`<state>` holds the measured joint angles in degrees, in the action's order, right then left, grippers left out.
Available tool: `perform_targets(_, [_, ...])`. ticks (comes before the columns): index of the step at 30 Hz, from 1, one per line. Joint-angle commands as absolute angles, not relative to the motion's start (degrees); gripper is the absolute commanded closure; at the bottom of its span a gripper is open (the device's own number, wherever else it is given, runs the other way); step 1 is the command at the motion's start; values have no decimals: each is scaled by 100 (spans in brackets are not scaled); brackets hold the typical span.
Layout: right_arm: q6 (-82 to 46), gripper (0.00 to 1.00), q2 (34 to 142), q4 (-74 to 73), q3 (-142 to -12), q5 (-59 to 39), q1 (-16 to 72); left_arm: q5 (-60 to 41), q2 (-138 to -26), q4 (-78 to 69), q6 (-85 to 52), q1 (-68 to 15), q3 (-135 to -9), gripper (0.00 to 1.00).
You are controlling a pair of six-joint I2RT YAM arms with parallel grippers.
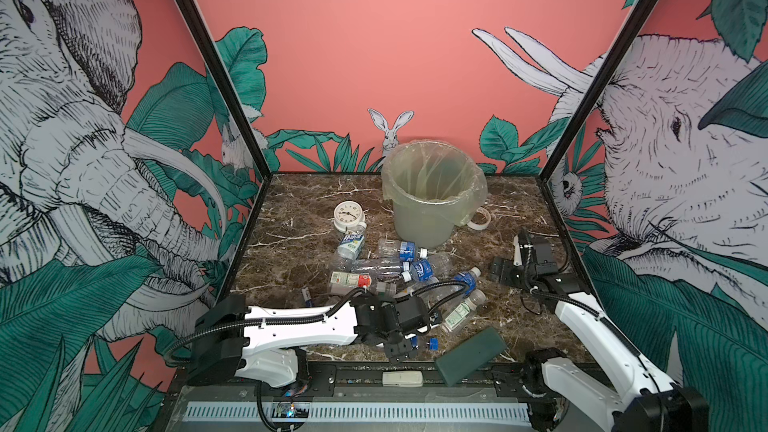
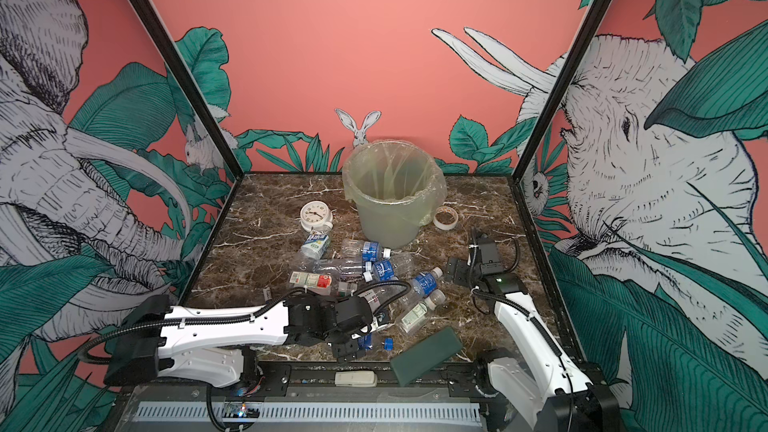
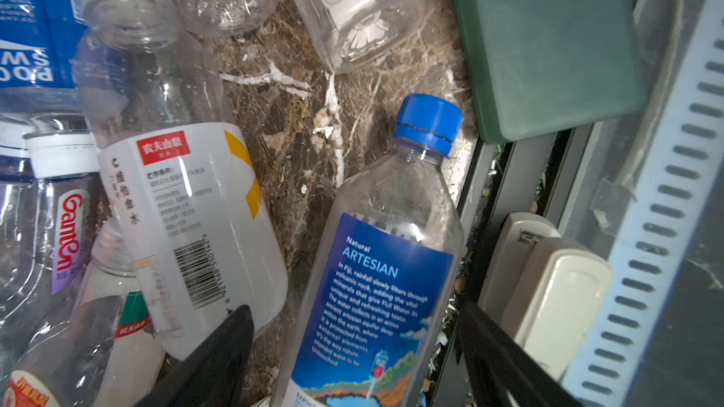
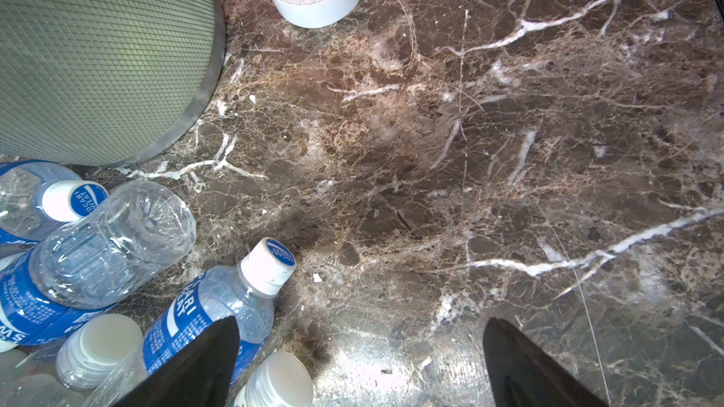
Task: Throw the plastic bottles in the bin
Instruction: 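Reach the left gripper to the FIJI bottle while the right arm advances, then close the left gripper on the FIJI bottle and lift it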
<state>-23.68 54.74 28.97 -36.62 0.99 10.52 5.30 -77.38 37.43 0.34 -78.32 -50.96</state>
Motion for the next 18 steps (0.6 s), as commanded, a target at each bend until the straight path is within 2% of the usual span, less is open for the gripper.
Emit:
perform_targets(1, [-2312,1,5484,2778,-3555,45,1091,424,-7867,4051,180,-7862,-5260,16])
perform_targets(10, [-2312,1,5484,2787,-3543,56,1100,591,-8288,4131,302,-7871,-5316,16])
perform_targets(18, [-2312,1,5458,2821,-3542,78,1116,596,-8741,4089,386,-7873,-5414,20])
